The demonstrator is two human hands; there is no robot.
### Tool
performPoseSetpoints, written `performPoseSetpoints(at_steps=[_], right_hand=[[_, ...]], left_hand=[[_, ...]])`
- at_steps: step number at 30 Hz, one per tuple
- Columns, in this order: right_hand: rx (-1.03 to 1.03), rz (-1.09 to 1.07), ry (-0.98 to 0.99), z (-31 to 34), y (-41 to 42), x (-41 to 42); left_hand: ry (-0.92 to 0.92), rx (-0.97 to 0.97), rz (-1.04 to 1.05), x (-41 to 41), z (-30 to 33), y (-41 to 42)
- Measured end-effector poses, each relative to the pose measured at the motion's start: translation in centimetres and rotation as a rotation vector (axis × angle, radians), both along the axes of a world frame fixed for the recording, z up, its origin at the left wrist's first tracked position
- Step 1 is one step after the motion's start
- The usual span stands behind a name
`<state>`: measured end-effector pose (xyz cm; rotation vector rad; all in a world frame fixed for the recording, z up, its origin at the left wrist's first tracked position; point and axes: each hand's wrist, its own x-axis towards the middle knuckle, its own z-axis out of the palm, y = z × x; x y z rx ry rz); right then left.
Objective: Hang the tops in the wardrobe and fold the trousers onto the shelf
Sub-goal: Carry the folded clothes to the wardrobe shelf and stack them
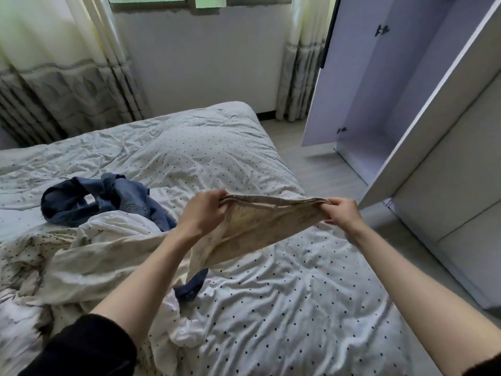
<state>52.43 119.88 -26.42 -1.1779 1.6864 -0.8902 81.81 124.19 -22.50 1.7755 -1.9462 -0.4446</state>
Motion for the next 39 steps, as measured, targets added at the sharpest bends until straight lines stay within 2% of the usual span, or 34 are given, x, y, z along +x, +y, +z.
performPoseSetpoints(at_steps=[4, 7, 14, 16, 19, 22, 26, 30, 34, 36, 39], right_hand=[[-0.006, -0.229, -0.029, 1.5, -2.1, -8.0], [-0.024, -0.389, 0.025, 3.4, -3.0, -16.1], [-0.266, -0.811, 0.149, 14.8, -1.7, -38.6], [-0.304, -0.849, 0.219, 16.8, -1.7, -40.4], [-0.425, -0.977, 0.298, 22.1, 0.0, -46.3], [-0.494, -1.069, 0.362, 26.3, 1.3, -49.4], [-0.548, -1.142, 0.491, 30.9, 2.9, -52.2], [-0.583, -1.166, 0.599, 34.6, 4.8, -53.5], [-0.655, -1.181, 0.730, 35.9, 6.6, -53.2], [-0.671, -1.132, 0.802, 35.6, 7.2, -52.5], [-0.677, -1.106, 0.799, 34.9, 7.4, -50.4]], left_hand=[[0.002, -0.015, -0.146, -8.5, 2.0, -3.5], [0.008, -0.058, -0.246, -17.4, 3.6, -6.5], [0.124, -0.131, -0.418, -42.6, 11.6, -13.2], [0.155, -0.141, -0.426, -44.7, 13.8, -14.1], [0.289, -0.229, -0.481, -52.1, 18.7, -15.4], [0.345, -0.289, -0.515, -56.6, 22.1, -15.9], [0.507, -0.302, -0.553, -61.2, 25.5, -16.1], [0.514, -0.330, -0.598, -64.0, 29.2, -15.7], [0.524, -0.437, -0.594, -64.6, 32.4, -15.4], [0.509, -0.465, -0.571, -64.3, 32.8, -15.4], [0.459, -0.448, -0.547, -62.6, 31.8, -15.5]])
